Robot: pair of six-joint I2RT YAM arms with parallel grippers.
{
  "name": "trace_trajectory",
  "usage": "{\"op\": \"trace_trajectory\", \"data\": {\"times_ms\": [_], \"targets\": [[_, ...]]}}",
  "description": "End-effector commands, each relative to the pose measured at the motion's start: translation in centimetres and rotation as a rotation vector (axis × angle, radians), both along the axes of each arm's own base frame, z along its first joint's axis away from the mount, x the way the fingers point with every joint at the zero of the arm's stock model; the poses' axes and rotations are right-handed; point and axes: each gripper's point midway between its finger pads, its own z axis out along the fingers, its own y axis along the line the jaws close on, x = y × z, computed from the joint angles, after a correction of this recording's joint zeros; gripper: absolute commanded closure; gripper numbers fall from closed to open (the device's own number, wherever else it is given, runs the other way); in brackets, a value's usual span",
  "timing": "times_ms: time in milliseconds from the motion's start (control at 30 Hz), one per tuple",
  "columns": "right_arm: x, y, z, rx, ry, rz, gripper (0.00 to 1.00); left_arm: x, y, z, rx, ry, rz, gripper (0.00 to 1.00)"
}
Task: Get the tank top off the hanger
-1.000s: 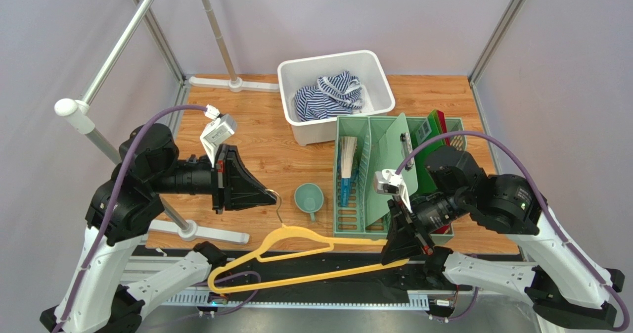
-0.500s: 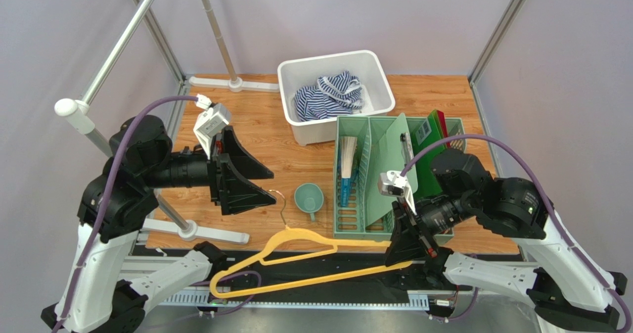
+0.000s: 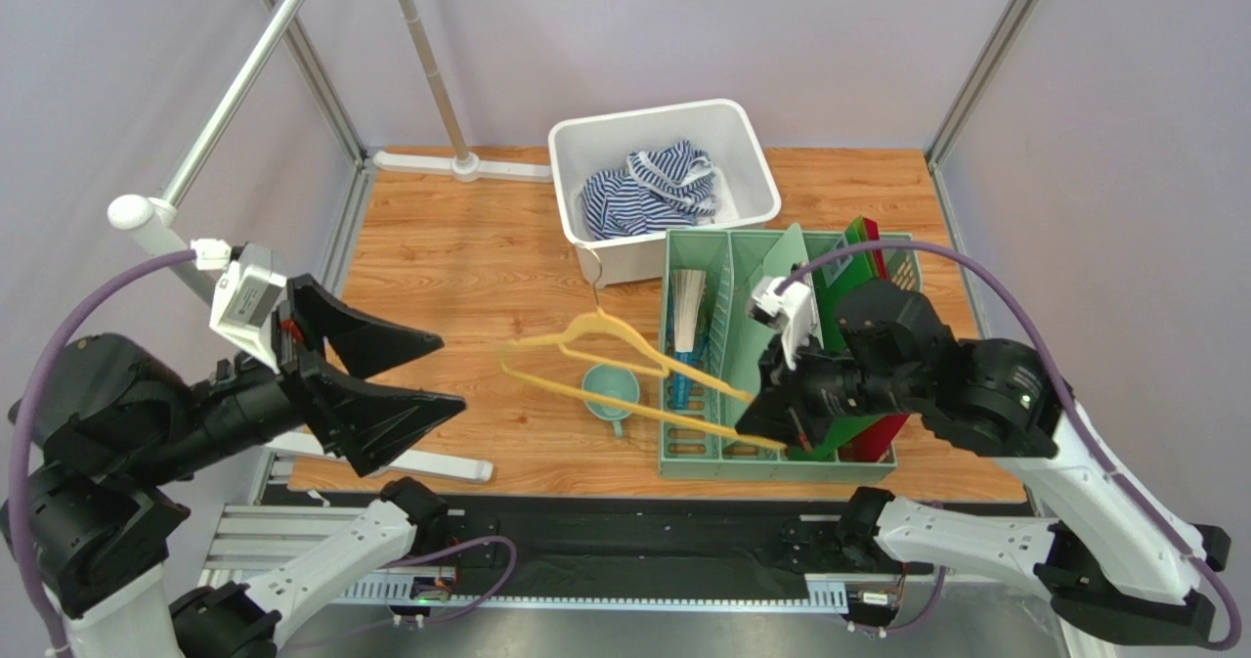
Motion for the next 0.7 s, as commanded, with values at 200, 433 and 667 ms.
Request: {"op": "trace_trajectory", "data": {"times_ms": [200, 433, 667], "targets": [[13.5, 11.8, 10.9, 0.272, -0.34, -0.219, 1.0, -2.7, 1.5, -2.6, -0.183, 0.146, 0.04, 0.08], [16.7, 18.9, 15.9, 0.348, -0.428, -0.148, 1.0, -3.9, 2.6, -4.4, -0.225, 0.211, 0.07, 0.09], [17.8, 24.1, 18.1, 0.412, -0.46, -0.116, 1.0, -4.8, 3.7, -5.7, -0.234, 0.242, 0.109, 0.09]]}}
